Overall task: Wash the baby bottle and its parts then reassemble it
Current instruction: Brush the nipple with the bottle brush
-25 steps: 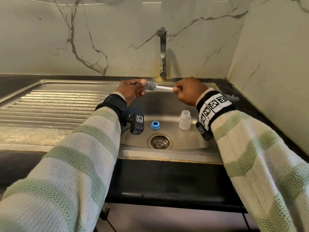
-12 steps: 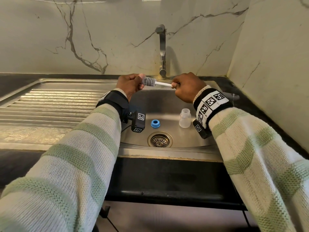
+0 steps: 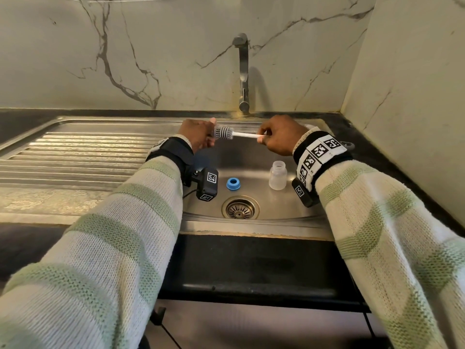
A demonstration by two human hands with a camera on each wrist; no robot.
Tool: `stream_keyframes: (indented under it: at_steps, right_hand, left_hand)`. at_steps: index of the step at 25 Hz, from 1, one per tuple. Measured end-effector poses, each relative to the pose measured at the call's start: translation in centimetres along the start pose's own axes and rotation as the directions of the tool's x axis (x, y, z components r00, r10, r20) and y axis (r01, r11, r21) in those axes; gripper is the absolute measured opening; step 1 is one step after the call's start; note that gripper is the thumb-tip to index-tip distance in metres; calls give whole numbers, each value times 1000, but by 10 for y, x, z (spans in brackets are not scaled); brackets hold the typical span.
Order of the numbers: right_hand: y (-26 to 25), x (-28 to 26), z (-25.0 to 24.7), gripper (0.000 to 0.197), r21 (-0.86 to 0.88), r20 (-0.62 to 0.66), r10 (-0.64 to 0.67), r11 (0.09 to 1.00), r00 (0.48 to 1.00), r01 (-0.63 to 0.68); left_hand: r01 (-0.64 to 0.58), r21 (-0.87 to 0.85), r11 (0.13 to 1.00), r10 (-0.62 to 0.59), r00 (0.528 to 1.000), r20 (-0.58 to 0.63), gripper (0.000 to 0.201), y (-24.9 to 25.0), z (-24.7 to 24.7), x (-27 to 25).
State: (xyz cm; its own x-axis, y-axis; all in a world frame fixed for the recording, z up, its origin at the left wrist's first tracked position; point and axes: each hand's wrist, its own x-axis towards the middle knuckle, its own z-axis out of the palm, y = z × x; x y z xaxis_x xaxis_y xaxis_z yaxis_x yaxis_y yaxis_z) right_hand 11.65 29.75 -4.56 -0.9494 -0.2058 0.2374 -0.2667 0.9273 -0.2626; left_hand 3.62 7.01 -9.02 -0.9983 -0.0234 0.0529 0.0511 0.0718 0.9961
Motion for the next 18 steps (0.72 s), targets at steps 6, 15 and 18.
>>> stream_keyframes:
  at_steps: [6,15,18]
  right_hand:
    - [0,-3,-5,22,47,-97,36,998,995,-32]
    - [-10,-3,-11,23,24,-43,-29,999,999,31]
    - [-4,-4,-9,20,20,-83,-17,1000,996,18]
  left_hand:
    - [80,-25,996,-78,995,66,28,5,5,-7]
    - [-206,-155,966,207,978,-8,18,8,-1,0]
    - [-182,-144,973,182,983,-15,18,8,4,0]
